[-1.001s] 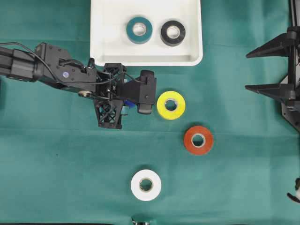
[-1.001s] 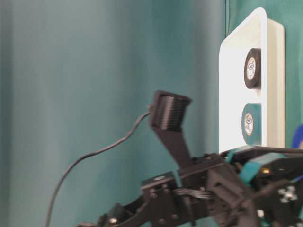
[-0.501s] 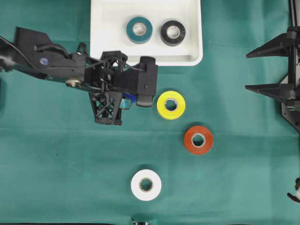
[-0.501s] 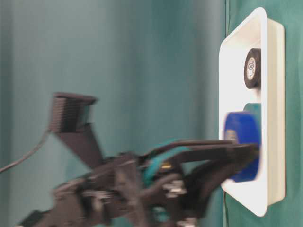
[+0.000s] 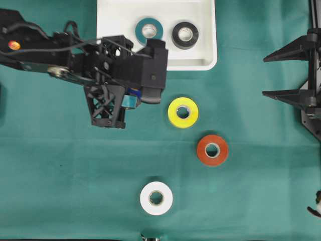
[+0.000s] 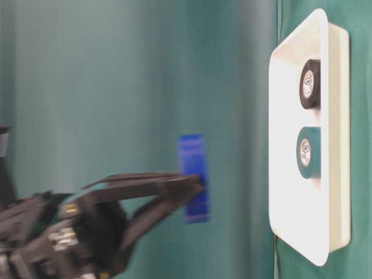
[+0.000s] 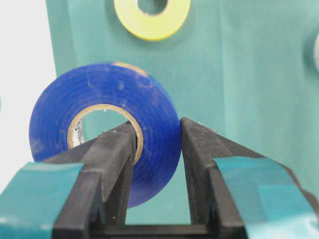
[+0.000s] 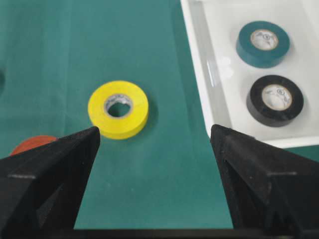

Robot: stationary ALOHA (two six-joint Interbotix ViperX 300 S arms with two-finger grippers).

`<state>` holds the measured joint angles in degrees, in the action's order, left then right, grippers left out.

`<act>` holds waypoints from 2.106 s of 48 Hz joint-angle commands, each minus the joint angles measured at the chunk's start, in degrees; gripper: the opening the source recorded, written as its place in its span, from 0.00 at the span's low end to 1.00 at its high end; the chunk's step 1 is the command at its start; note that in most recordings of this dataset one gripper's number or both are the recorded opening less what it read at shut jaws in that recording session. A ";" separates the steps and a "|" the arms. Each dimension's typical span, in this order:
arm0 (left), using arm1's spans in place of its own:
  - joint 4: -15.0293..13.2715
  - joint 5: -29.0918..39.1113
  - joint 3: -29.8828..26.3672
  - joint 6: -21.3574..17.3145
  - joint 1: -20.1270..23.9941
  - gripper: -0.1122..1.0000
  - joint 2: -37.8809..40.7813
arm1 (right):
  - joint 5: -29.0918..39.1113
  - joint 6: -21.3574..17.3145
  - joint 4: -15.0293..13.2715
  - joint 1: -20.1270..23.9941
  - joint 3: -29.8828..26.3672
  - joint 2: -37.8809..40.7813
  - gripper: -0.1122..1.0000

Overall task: Pick up the tape from a random location and place it into the white case.
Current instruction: 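Close the left gripper inside the blue roll's core, then lift the blue roll with the left gripper and carry it to the tray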

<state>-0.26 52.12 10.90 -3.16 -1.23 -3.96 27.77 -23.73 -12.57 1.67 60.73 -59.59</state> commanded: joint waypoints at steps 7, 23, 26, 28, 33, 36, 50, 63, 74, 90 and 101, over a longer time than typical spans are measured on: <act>0.09 4.66 -4.83 0.00 -0.09 0.31 -4.04 | -0.26 0.09 -0.09 -0.09 -0.97 0.35 0.87; 0.26 9.93 -8.79 0.00 -0.09 0.31 -4.83 | -0.26 0.00 -0.09 -0.09 -1.05 0.44 0.87; 0.18 10.02 -8.70 0.00 -0.09 0.31 -4.92 | -0.26 0.00 -0.09 -0.09 -1.14 0.35 0.87; 0.26 10.02 -8.61 0.00 -0.09 0.31 -4.92 | -0.26 0.00 -0.09 -0.09 -1.14 0.35 0.87; 0.26 10.02 -8.70 0.00 -0.09 0.31 -4.92 | -0.18 0.00 -0.09 -0.09 -1.14 0.44 0.87; 0.26 10.02 -8.70 0.00 -0.09 0.31 -4.83 | -0.18 0.00 -0.09 0.00 -1.14 0.35 0.87; 0.26 10.02 -8.61 0.09 -0.09 0.31 -4.92 | -0.18 0.00 -0.09 -0.09 -1.14 0.44 0.87; 0.26 9.84 -8.61 0.18 -0.09 0.31 -4.92 | -0.18 0.00 -0.09 0.00 -1.14 0.53 0.87; 0.26 9.58 -8.53 0.18 -0.09 0.31 -4.92 | -0.18 0.09 -0.09 -0.09 -1.14 0.53 0.87; 0.26 8.88 -8.17 0.18 3.16 0.31 -4.92 | -0.09 0.09 -0.18 0.00 -1.14 0.53 0.87; 0.26 8.88 -6.77 0.09 8.44 0.31 -4.83 | 0.09 0.09 -0.09 -0.09 -1.14 0.44 0.87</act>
<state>-0.18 61.44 4.66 -2.99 5.45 -7.29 28.04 -23.73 -12.57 1.67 60.73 -59.59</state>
